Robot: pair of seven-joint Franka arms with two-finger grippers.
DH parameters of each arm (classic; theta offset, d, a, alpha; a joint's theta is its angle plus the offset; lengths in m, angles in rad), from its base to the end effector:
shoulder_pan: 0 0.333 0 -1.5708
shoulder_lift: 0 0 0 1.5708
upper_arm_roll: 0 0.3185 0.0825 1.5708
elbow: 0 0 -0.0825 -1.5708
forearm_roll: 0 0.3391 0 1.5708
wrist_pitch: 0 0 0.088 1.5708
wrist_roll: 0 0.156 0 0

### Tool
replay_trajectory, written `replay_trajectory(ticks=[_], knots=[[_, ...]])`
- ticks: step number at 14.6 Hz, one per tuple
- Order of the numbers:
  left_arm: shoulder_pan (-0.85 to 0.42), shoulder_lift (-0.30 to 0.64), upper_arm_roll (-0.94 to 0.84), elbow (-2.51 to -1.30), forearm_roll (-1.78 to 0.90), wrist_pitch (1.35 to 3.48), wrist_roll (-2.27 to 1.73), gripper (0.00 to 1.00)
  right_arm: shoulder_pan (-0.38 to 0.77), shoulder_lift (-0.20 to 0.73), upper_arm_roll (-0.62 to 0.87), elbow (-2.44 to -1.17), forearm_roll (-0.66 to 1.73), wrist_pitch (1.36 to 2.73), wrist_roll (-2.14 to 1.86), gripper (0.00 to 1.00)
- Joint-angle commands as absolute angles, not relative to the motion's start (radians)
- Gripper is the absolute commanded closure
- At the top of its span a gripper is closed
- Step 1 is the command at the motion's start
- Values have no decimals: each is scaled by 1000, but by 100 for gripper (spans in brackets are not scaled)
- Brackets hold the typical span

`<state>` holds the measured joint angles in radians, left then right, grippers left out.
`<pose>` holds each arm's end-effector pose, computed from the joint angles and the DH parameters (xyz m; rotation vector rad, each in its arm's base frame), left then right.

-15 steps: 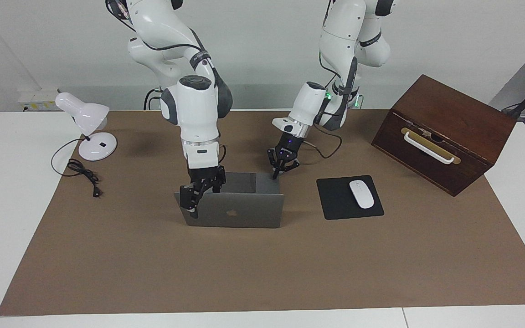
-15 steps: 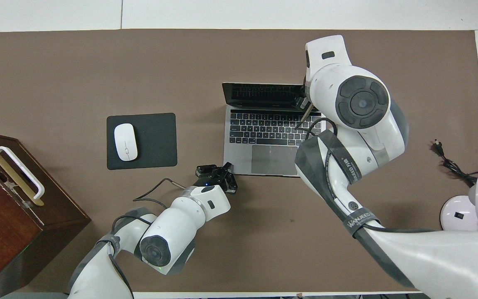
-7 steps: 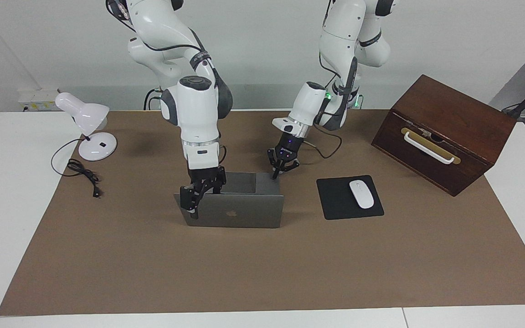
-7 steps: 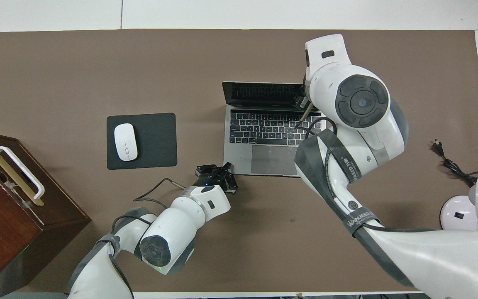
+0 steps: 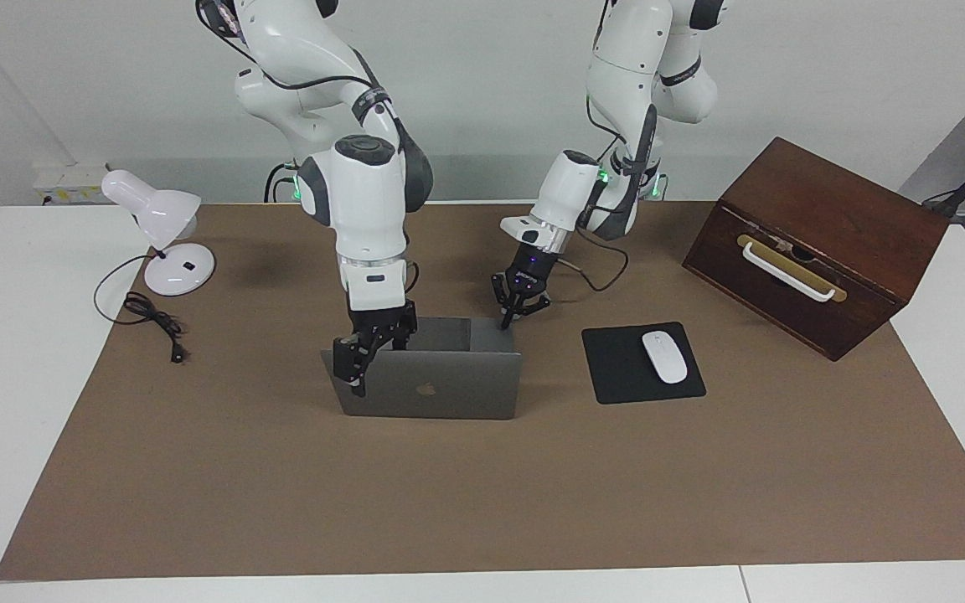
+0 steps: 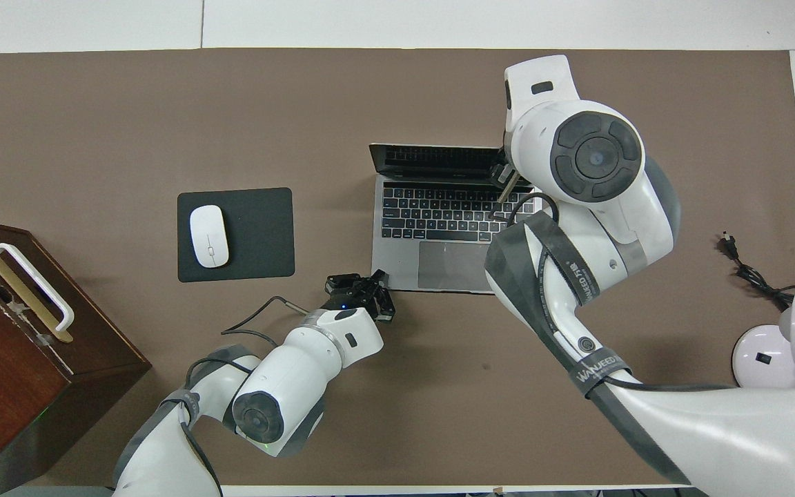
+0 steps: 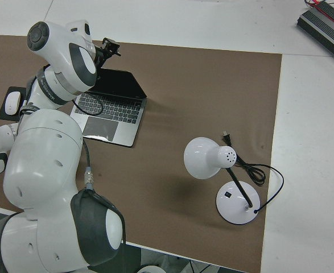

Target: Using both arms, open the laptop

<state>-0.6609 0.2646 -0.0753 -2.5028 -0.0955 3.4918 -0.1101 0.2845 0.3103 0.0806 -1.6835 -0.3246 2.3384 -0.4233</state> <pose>0.4034 -0.3477 0.2748 2.5933 -0.6815 0.9139 0.6197 0.2141 0.4326 2.5202 1.3213 0.4857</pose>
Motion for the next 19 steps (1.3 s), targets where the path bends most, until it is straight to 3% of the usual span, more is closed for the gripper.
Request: replay_trajectory(ticks=[1, 6, 11, 15, 19], knots=[[-655, 328, -69, -2479, -98, 3505, -87, 100, 281, 285, 86, -1667, -302, 2286, -445, 0], [-655, 316, -67, -2456, -120, 3505, -95, 100, 273, 255, 86, -1635, -183, 2151, -445, 0], [-629, 210, -69, -2451, -155, 3458, -117, 100, 265, 184, 78, -1635, -95, 2010, -439, 0], [-583, 50, -69, -2433, -155, 3201, -123, 100, 213, 123, 77, -1635, -55, 1858, -436, 0], [-529, -84, -66, -2341, -153, 2853, -112, 100, 166, 61, 75, -1637, -17, 1709, -352, 0]])
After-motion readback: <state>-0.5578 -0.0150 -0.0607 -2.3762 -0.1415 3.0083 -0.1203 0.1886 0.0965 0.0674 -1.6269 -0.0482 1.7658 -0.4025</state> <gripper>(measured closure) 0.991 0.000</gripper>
